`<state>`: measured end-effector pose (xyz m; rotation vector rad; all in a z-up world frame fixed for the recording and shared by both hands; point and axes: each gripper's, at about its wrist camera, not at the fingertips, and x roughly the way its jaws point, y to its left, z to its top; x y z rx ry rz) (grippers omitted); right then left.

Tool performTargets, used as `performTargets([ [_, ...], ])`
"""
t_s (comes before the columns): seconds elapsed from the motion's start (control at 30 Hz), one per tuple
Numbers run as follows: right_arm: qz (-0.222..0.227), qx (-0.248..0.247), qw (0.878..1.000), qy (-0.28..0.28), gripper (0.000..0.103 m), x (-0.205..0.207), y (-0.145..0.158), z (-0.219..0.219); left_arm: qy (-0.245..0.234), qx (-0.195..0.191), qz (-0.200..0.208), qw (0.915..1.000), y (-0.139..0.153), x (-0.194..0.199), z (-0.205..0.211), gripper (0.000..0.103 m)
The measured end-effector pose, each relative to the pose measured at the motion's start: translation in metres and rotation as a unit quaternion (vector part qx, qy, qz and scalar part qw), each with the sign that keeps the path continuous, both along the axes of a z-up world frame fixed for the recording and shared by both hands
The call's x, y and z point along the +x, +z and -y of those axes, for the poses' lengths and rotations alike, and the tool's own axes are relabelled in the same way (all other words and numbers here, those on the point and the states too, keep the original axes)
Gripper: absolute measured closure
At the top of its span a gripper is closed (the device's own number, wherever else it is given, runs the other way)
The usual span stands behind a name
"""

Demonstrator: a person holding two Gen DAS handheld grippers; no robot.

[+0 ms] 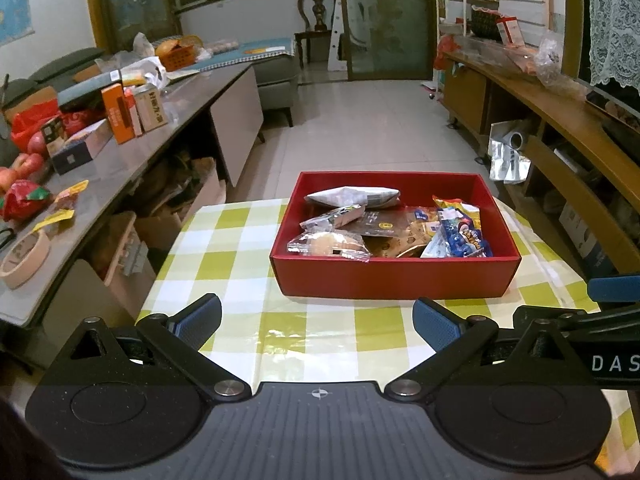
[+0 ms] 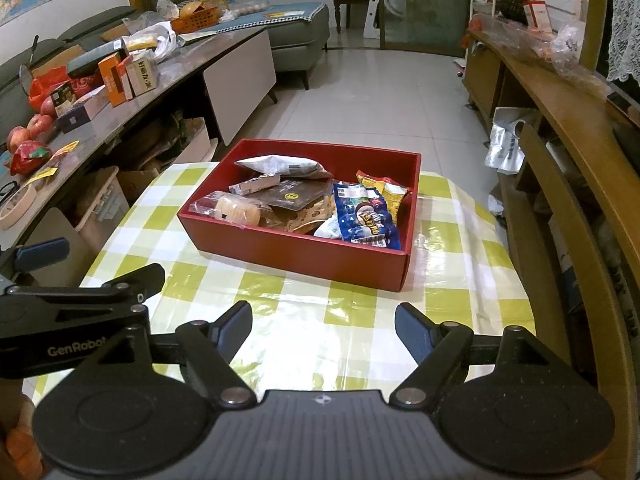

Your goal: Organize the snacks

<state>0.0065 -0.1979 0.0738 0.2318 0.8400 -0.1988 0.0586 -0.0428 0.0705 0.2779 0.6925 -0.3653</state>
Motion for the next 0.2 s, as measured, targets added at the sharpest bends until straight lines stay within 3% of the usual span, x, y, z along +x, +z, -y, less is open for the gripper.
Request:
performTargets([
  [0.2,0.000,0.000,1.000,0.000,0.013,0.0002,-0.0001,0.0001,0.002,0.001,0.002,1.0000,0.0005,-0.0003,-0.0007,0.000],
])
